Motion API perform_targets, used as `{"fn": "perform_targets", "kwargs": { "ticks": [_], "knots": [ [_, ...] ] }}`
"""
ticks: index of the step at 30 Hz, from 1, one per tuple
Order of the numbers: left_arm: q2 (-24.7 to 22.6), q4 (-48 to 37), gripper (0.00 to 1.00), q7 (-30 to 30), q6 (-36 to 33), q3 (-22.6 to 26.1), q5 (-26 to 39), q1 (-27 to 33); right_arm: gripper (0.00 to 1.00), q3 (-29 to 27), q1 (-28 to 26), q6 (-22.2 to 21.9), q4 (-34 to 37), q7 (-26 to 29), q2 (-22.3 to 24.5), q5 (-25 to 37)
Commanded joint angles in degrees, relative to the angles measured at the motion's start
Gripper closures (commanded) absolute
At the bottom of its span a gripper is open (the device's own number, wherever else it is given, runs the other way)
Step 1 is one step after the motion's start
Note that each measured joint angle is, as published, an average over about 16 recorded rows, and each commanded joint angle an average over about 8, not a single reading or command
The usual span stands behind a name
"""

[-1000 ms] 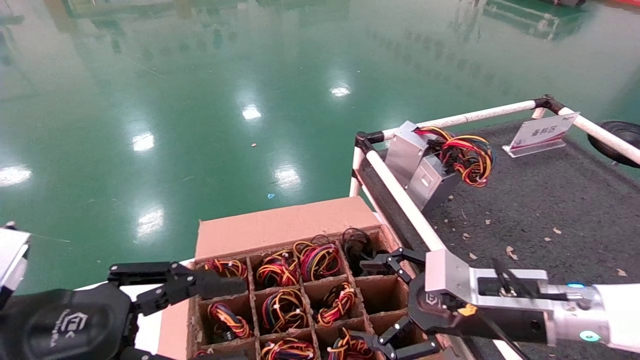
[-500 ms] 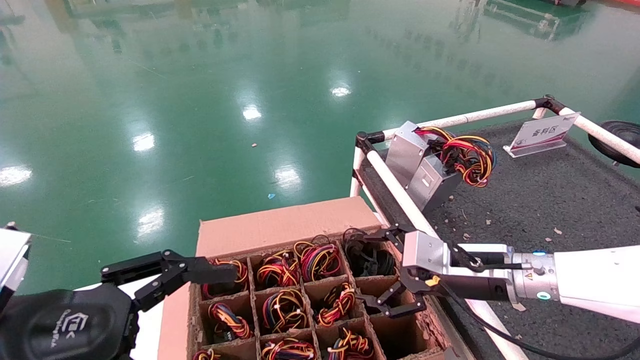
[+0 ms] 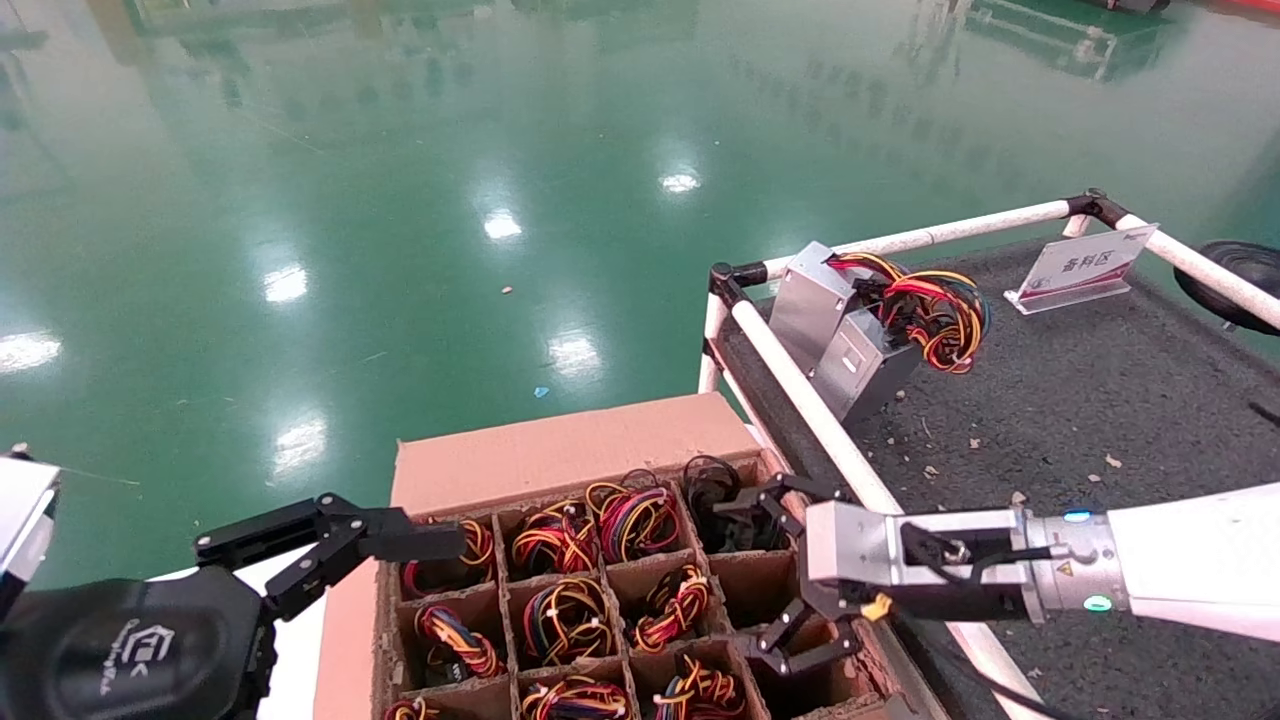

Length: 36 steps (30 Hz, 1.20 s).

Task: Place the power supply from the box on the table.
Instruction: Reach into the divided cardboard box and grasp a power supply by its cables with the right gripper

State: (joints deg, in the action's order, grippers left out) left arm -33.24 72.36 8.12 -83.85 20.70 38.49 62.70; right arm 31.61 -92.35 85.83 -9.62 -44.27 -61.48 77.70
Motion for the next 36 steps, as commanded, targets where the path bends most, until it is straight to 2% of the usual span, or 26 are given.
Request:
{"fn": "perform_targets", "kwargs": {
  "ticks": [1,3,5,7,12,14,22,36],
  "knots": [
    [0.0,0.0,0.0,0.0,0.0,0.0,0.0,0.0,0.0,0.46,-0.32,-0.01,0.99,-1.39,-0.47,0.68],
    [0.0,0.0,0.0,0.0,0.0,0.0,0.0,0.0,0.0,0.65,-0.65,-0.08,1.81,-2.35,-0.84,0.97],
    [0.0,0.0,0.0,0.0,0.0,0.0,0.0,0.0,0.09,0.77,-0.99,-0.09,2.61,-3.14,-1.18,1.16],
    [0.0,0.0,0.0,0.0,0.0,0.0,0.0,0.0,0.27,0.84,-1.29,-0.03,3.34,-3.79,-1.46,1.27],
    [0.0,0.0,0.0,0.0,0.0,0.01,0.0,0.0,0.87,0.79,-1.74,0.24,4.92,-5.2,-2.03,1.19],
    [0.0,0.0,0.0,0.0,0.0,0.01,-0.01,0.0,0.98,0.78,-1.84,0.45,5.43,-5.68,-2.22,1.16],
    [0.0,0.0,0.0,-0.01,0.01,0.01,-0.01,0.0,1.0,1.07,-2.22,0.91,6.77,-7.01,-3.3,1.55],
    [0.01,0.0,0.0,-0.01,0.01,0.02,-0.01,0.01,1.0,2.04,-3.54,-2.51,8.01,-8.4,-5.26,3.01]
  ]
}}
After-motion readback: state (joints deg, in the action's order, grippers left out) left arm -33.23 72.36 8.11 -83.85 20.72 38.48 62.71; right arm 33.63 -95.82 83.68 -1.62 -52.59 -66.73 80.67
